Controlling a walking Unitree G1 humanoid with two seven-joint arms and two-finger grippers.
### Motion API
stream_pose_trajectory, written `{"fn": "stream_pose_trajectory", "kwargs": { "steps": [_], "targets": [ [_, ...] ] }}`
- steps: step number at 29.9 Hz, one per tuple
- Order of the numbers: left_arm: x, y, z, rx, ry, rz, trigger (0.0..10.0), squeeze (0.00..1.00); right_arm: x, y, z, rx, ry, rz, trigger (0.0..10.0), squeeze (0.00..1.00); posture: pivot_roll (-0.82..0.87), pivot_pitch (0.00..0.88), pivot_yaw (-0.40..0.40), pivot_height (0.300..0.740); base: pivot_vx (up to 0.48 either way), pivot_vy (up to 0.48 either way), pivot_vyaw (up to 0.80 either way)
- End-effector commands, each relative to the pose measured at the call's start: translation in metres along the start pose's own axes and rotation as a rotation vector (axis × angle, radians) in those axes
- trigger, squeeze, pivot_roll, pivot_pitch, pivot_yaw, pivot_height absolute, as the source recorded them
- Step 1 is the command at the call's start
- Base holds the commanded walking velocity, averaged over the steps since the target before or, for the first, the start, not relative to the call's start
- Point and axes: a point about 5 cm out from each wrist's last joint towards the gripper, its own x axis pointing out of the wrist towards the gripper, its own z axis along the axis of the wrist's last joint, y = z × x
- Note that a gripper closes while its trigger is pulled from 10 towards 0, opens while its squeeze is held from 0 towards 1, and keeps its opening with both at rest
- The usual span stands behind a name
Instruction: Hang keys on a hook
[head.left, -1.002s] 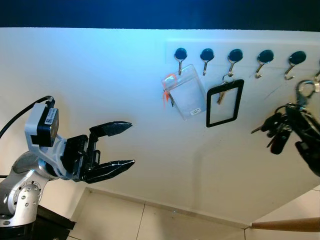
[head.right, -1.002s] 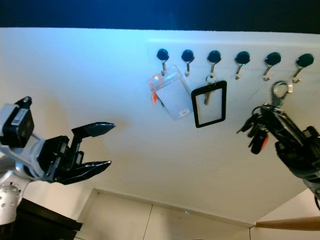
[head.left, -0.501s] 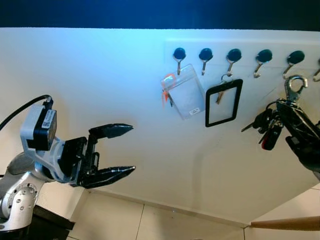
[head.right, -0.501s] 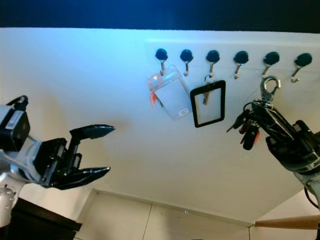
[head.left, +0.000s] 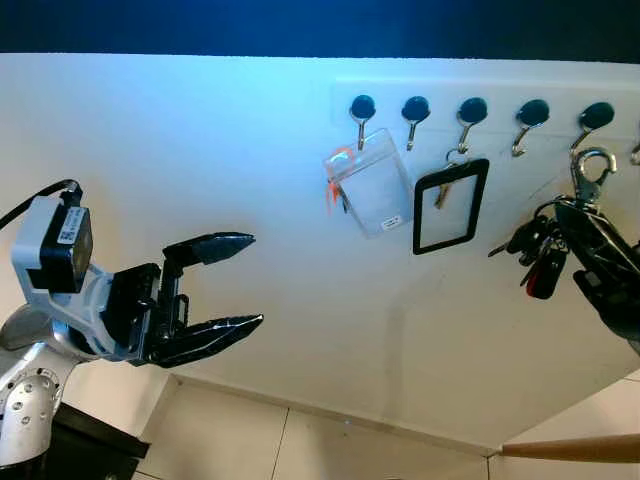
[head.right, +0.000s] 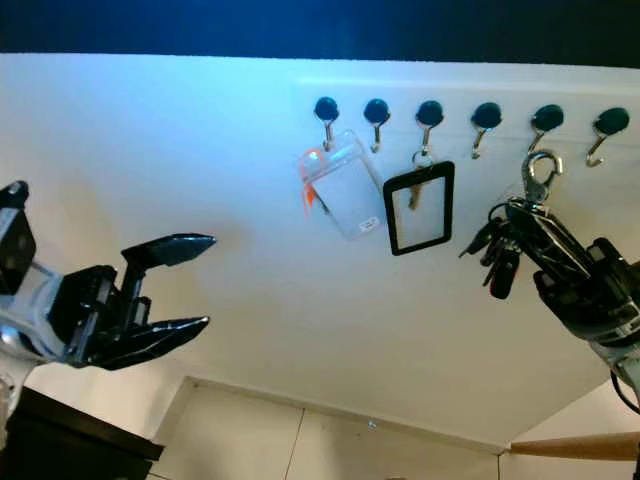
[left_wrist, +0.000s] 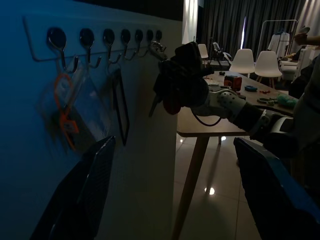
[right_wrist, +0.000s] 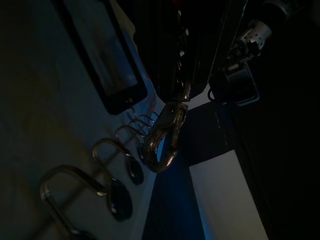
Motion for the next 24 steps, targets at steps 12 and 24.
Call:
{"fn": "stream_pose_trajectory", "kwargs": {
  "steps": [12, 24],
  "targets": [
    [-0.0004, -0.0028, 0.0057, 0.009, 0.027, -0.013, 10.0, 0.0, -0.0012, -0.0102, 0.0032, -0.005, -0.054, -0.036, 10.0, 0.0, -0.19, 0.095, 0.079, 0.74, 0.0, 0.0, 0.0],
    [-0.0024, -0.0045, 0.0057, 0.008, 0.03, -0.015, 10.0, 0.0, -0.0067, -0.0123, -0.0004, 0.023, -0.076, -0.08, 10.0, 0.0, -0.19, 0.097, 0.076, 0.74, 0.0, 0.0, 0.0]
  ]
}}
